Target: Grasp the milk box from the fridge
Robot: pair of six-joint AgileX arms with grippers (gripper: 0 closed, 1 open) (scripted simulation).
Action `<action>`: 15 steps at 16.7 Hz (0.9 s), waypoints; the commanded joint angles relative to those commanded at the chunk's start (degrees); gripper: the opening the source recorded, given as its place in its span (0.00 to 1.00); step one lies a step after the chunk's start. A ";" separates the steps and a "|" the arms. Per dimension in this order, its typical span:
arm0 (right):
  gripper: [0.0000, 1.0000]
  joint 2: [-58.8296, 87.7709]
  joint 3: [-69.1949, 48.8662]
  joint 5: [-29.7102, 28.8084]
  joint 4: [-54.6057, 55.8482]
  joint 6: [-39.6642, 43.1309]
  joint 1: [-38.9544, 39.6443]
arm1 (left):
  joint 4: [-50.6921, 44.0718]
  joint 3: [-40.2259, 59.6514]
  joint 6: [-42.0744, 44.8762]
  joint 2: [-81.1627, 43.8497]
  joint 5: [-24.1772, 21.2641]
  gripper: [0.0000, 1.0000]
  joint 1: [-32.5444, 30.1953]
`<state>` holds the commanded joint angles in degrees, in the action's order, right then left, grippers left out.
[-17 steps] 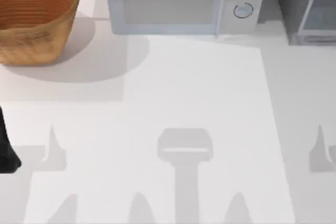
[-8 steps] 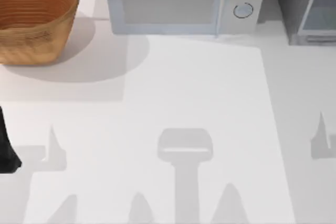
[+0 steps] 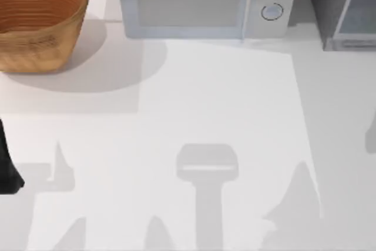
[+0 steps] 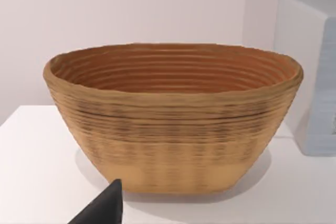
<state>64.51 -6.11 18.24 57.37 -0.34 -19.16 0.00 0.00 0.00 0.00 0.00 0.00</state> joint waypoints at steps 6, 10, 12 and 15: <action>1.00 28.22 -2.71 7.96 24.85 -0.59 -8.12 | 0.00 0.00 0.00 0.00 0.00 1.00 0.00; 1.00 37.06 -4.21 10.83 34.14 -0.68 -11.02 | 0.00 0.00 0.00 0.00 0.00 1.00 0.00; 1.00 38.24 -4.45 11.21 35.35 -0.69 -11.41 | 0.00 0.00 0.00 0.00 0.00 1.00 0.00; 1.00 38.24 -4.45 11.21 35.35 -0.69 -11.41 | 0.00 0.00 0.00 0.00 0.00 1.00 0.00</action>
<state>102.75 -10.56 29.45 92.72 -1.03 -30.57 0.00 0.00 0.00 0.00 0.00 0.00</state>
